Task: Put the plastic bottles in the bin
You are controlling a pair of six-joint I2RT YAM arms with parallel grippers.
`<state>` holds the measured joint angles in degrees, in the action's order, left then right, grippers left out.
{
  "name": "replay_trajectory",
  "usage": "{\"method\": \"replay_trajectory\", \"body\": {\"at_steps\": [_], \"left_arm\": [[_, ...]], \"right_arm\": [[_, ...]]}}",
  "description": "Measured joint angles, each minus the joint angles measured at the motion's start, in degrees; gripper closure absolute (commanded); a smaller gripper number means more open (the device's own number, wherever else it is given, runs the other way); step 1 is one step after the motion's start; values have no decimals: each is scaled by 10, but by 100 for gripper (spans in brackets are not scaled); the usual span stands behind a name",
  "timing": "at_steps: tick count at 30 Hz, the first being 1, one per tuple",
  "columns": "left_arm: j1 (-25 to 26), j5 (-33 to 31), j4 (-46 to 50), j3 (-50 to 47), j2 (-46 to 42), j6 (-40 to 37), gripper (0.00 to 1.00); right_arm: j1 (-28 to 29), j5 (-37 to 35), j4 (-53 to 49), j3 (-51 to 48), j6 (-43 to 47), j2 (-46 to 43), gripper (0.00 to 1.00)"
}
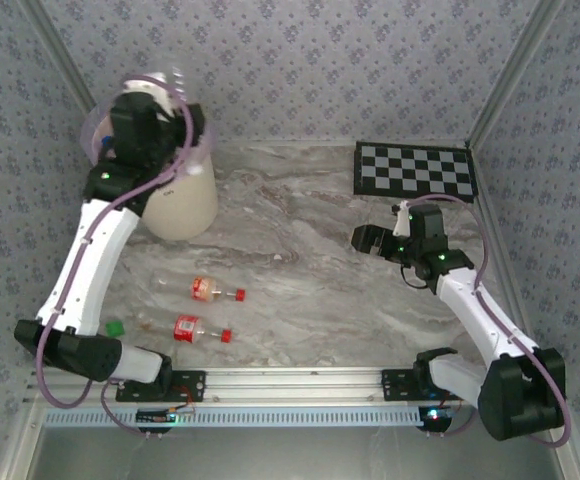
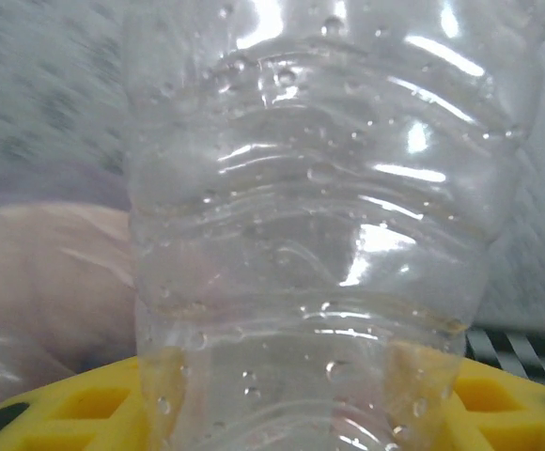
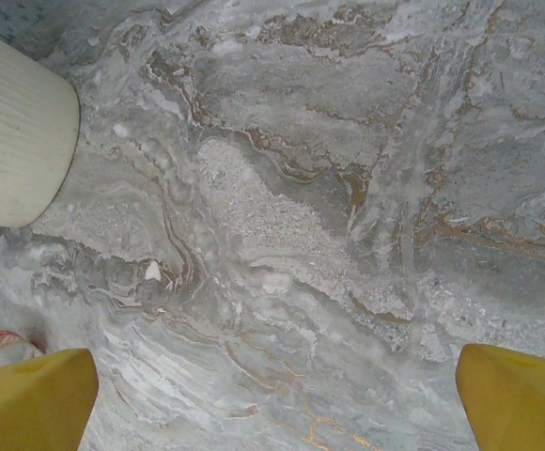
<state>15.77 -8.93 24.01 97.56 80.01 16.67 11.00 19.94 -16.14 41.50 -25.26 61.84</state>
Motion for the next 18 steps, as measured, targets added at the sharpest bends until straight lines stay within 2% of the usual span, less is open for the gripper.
{"method": "replay_trajectory", "body": {"at_steps": [3,6,14,18], "left_arm": [[-56,-8,-47,-2,4,10,47],[-87,-14,-86,-3,23,14,47],[-112,-13,-127,-34,92,16,47],[-113,-12,-114,-64,102,13,36]], "right_arm": [[0,-2,0,-1,0,-10,0],[0,-2,0,-9,0,-19,0],[0,-7,-5,-30,0,-26,0],[0,-11,-6,-30,0,-29,0]]}}
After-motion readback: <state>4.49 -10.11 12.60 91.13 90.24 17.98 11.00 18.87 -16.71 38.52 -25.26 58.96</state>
